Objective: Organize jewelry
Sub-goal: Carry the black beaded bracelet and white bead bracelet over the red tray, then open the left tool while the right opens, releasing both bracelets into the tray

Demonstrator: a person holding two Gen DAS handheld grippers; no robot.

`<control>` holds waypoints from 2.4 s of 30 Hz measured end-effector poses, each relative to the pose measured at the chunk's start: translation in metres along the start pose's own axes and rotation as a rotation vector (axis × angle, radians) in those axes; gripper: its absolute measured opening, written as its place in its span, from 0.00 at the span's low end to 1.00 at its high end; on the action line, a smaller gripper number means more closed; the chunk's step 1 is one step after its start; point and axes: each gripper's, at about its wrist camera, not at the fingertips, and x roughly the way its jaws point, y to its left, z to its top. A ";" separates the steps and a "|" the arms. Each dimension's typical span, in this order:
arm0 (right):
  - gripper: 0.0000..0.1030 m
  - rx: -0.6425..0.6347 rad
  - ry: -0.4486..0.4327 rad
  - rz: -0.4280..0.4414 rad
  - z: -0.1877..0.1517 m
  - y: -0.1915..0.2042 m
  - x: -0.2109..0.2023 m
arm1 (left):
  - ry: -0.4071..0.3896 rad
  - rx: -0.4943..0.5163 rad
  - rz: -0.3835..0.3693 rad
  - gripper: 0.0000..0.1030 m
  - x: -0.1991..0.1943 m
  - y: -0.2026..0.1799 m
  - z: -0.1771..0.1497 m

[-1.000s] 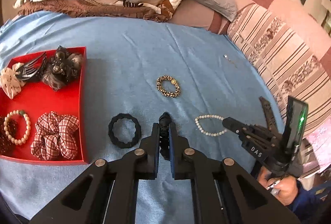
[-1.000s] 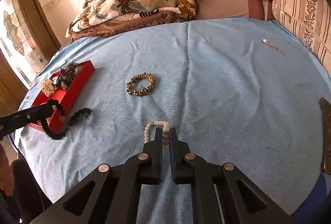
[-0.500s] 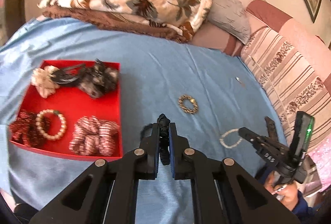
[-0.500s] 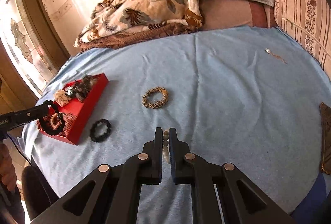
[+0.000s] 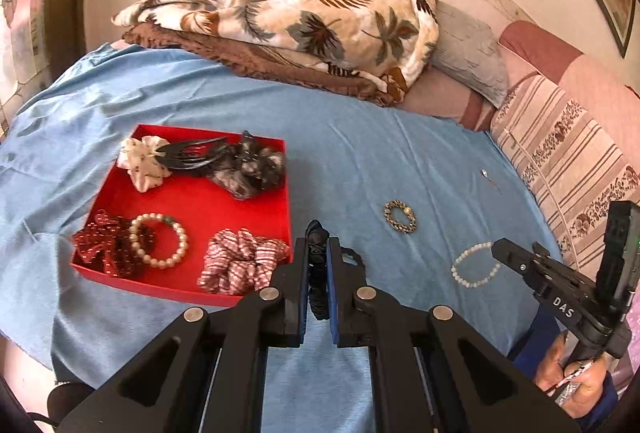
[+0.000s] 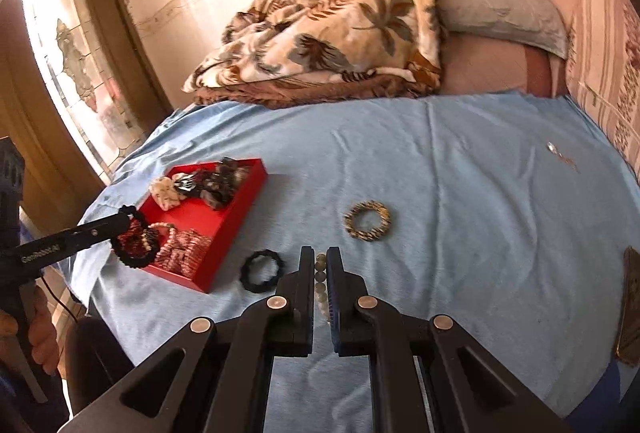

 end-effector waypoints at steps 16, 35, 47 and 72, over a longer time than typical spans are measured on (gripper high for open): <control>0.07 -0.142 0.010 0.081 0.028 0.079 0.014 | -0.072 -0.112 0.032 0.07 -0.024 0.074 0.012; 0.07 -0.288 0.072 0.146 0.072 0.177 0.102 | -0.005 -0.305 -0.135 0.07 0.050 0.159 0.042; 0.07 -0.255 0.214 0.104 0.062 0.180 0.196 | 0.052 -0.276 -0.059 0.07 0.117 0.173 0.044; 0.29 -0.266 0.243 0.025 0.050 0.169 0.210 | -0.074 -0.220 -0.032 0.51 0.095 0.172 0.032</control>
